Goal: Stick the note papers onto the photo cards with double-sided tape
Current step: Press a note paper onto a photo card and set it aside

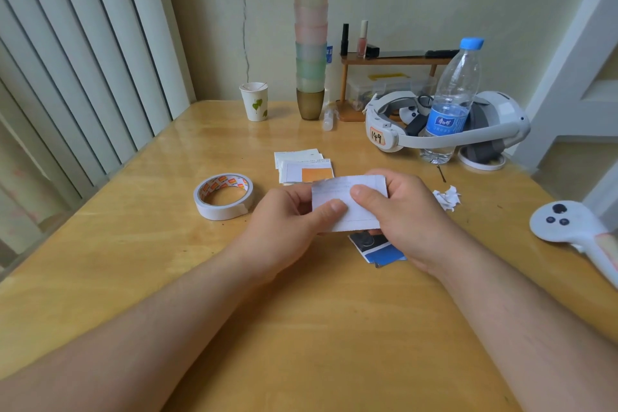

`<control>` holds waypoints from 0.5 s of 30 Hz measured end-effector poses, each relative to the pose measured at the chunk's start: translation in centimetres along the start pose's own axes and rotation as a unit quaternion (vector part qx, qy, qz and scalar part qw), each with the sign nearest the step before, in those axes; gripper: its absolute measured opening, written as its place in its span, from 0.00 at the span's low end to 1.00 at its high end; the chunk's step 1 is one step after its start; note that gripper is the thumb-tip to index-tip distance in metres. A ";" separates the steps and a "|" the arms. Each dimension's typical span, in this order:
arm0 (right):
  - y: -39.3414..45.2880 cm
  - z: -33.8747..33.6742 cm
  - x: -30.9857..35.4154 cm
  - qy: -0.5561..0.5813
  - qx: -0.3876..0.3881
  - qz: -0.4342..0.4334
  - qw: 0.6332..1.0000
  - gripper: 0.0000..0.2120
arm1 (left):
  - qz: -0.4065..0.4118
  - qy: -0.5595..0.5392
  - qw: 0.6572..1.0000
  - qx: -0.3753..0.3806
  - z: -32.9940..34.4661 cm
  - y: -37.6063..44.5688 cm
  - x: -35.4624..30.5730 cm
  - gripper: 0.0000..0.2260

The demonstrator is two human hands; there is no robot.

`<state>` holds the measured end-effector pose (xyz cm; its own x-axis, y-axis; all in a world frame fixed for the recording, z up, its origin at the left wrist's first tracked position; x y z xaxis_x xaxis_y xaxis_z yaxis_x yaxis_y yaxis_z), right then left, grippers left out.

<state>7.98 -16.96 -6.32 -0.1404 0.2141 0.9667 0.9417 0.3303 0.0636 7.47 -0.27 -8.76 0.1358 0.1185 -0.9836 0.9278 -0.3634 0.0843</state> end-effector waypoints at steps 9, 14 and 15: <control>0.1 -0.8 -0.9 -0.030 -0.006 0.027 0.999 0.06 | -0.016 -0.051 0.998 -0.022 -1.3 0.6 0.9 0.15; 0.1 -0.8 -1.0 -0.045 -0.016 0.036 0.998 0.10 | -0.021 0.115 0.993 -0.033 -2.0 0.5 0.2 0.16; 0.1 -1.0 -0.9 -0.049 -0.028 0.032 0.998 0.10 | -0.015 0.145 0.988 -0.043 -2.2 0.6 0.0 0.14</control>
<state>8.51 -18.02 -6.94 -0.1063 0.3221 0.9407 0.9647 0.2625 0.0191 8.78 1.54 -8.31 0.1894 0.3925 -0.9000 0.9573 -0.2777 0.0804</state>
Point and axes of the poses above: each hand's wrist, its own y-axis towards the middle knuckle, its own z-axis out of the palm, x = y × z, the point moved 8 cm from there along y, towards the middle knuckle, and after that the axes turned 11 degrees about x, right-handed, at the moved point
